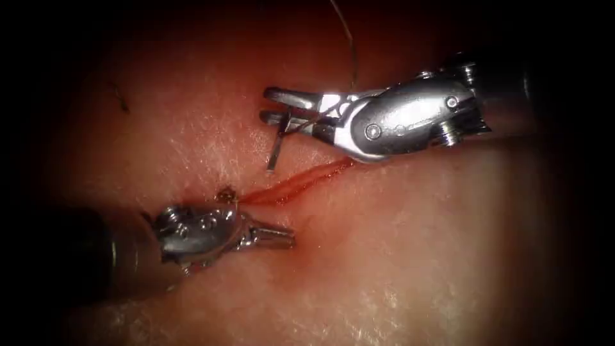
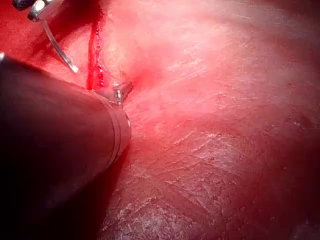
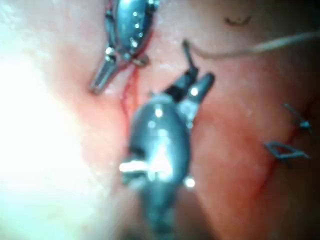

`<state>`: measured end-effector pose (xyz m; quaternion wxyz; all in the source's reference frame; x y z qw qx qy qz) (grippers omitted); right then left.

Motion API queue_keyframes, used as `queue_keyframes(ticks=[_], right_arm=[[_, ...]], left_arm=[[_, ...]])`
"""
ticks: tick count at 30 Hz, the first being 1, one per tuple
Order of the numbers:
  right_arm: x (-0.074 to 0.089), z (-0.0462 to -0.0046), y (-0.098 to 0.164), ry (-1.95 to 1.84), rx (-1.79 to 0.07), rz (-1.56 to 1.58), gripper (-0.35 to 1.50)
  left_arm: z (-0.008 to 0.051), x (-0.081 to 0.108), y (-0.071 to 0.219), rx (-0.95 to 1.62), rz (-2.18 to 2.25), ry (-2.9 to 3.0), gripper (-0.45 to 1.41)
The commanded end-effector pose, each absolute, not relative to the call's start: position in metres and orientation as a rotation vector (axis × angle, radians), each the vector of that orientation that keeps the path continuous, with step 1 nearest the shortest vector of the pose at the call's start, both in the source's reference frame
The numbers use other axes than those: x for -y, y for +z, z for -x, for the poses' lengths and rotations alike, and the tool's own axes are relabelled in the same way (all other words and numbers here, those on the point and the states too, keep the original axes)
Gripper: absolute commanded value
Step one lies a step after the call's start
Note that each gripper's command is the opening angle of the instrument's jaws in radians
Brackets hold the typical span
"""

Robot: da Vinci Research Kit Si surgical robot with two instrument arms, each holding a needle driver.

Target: Wound Closure

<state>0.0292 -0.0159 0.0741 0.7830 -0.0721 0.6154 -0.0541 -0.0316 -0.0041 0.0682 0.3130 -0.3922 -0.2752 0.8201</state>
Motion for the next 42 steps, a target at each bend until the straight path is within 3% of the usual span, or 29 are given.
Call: queue_keyframes(ticks=[1,18,42], right_arm=[[0.0165,-0.0300,0.0745,-0.122,-1.338,0.131,-0.35],[0.0155,-0.0314,0.0759,-0.230,-1.431,-0.145,-0.35],[0.0128,-0.0320,0.0810,0.158,-1.435,-0.528,-0.35]], left_arm=[[0.0321,0.0045,0.0689,0.730,1.036,2.162,-0.08],[0.0321,0.0045,0.0689,0.730,1.036,2.162,-0.08],[0.0321,0.0045,0.0689,0.730,1.036,2.163,-0.08]])
